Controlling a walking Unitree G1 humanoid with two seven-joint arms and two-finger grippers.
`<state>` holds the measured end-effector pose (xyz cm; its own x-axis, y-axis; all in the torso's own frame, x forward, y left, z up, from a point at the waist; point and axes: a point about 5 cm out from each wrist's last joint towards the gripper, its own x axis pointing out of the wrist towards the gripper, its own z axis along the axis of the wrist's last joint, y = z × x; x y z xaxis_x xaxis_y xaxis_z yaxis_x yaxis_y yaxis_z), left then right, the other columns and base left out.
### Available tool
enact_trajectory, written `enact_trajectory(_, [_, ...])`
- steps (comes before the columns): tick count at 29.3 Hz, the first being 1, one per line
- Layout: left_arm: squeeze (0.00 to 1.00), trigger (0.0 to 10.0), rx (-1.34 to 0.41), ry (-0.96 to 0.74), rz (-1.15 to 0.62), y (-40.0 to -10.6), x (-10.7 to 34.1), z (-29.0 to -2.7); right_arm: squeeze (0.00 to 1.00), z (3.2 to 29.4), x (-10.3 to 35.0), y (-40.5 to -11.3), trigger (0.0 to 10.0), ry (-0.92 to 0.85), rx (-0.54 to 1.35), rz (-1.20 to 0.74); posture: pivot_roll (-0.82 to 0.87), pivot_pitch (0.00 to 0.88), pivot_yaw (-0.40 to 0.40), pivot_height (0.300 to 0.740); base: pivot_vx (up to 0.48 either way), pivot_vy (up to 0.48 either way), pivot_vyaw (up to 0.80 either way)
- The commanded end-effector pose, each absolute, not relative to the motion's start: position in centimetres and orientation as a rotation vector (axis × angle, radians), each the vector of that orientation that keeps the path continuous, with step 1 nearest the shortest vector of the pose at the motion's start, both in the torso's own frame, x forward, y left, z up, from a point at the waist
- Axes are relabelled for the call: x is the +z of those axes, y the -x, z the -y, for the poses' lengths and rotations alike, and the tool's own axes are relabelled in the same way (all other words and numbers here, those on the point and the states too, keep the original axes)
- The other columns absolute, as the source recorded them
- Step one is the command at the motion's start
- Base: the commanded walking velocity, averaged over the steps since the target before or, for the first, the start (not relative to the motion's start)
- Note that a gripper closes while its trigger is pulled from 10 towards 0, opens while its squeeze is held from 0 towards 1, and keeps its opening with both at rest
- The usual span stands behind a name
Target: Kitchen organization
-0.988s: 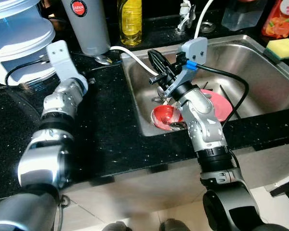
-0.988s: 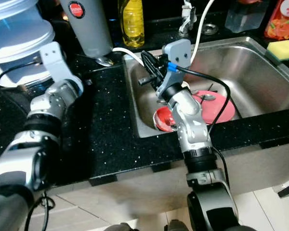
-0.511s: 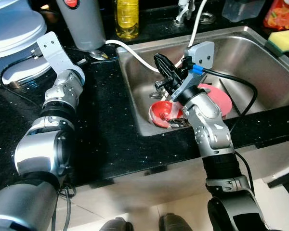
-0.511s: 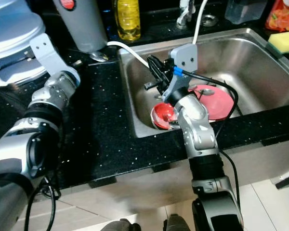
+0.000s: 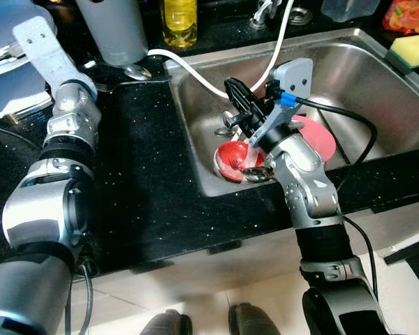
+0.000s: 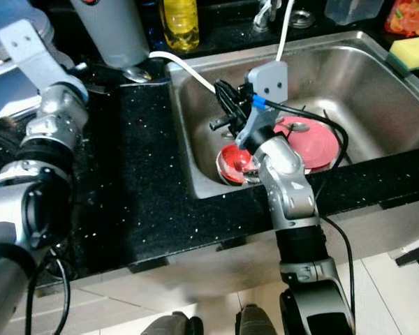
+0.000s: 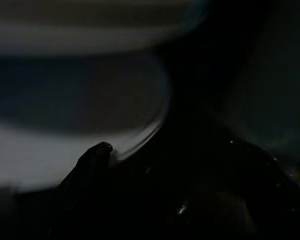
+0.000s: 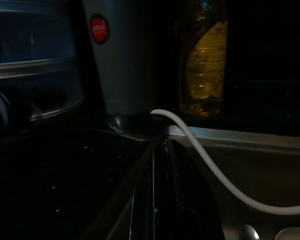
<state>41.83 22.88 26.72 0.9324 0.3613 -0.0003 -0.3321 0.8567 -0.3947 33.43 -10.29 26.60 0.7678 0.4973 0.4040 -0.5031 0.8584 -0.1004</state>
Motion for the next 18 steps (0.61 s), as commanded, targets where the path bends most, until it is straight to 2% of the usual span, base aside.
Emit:
enact_trajectory(1, [0.0,10.0,0.383,0.463,0.03,-41.7,26.2,-23.9,0.0,10.1,26.0,-33.1,10.0,-0.019,0.555,0.403,-0.12,0.246,0.079,0.74,0.0,0.0,0.0])
enact_trajectory(4, [0.0,10.0,0.3,0.552,-0.013,-41.8,25.6,-23.3,0.0,10.5,26.0,-32.6,10.0,-0.011,0.543,0.397,-0.13,0.282,0.083,0.74,0.0,0.0,0.0])
enact_trajectory(10, [0.0,10.0,0.225,0.623,-0.023,-42.0,25.6,-22.8,0.0,11.4,26.9,-31.9,10.0,0.023,0.481,0.42,-0.14,0.337,0.097,0.74,0.0,0.0,0.0])
enact_trajectory(11, [0.0,10.0,0.197,0.633,-0.025,-42.1,25.8,-22.4,0.0,11.3,27.1,-31.9,10.0,-0.02,0.492,0.409,-0.14,0.347,0.102,0.74,0.0,0.0,0.0])
enact_trajectory(13, [0.0,10.0,0.18,0.616,-0.026,-42.2,25.9,-22.2,0.0,11.2,27.3,-31.8,10.0,-0.054,0.504,0.402,-0.14,0.351,0.105,0.74,0.0,0.0,0.0])
enact_trajectory(14, [0.0,10.0,0.133,0.467,-0.025,-42.4,26.3,-21.1,0.0,10.4,27.7,-31.9,10.0,-0.077,0.546,0.402,-0.14,0.354,0.107,0.74,0.0,0.0,0.0])
enact_trajectory(18, [0.0,10.0,0.097,0.439,-0.04,-42.5,26.3,-20.3,0.0,9.7,28.1,-32.0,10.0,-0.078,0.577,0.407,-0.14,0.354,0.107,0.74,0.0,0.0,0.0])
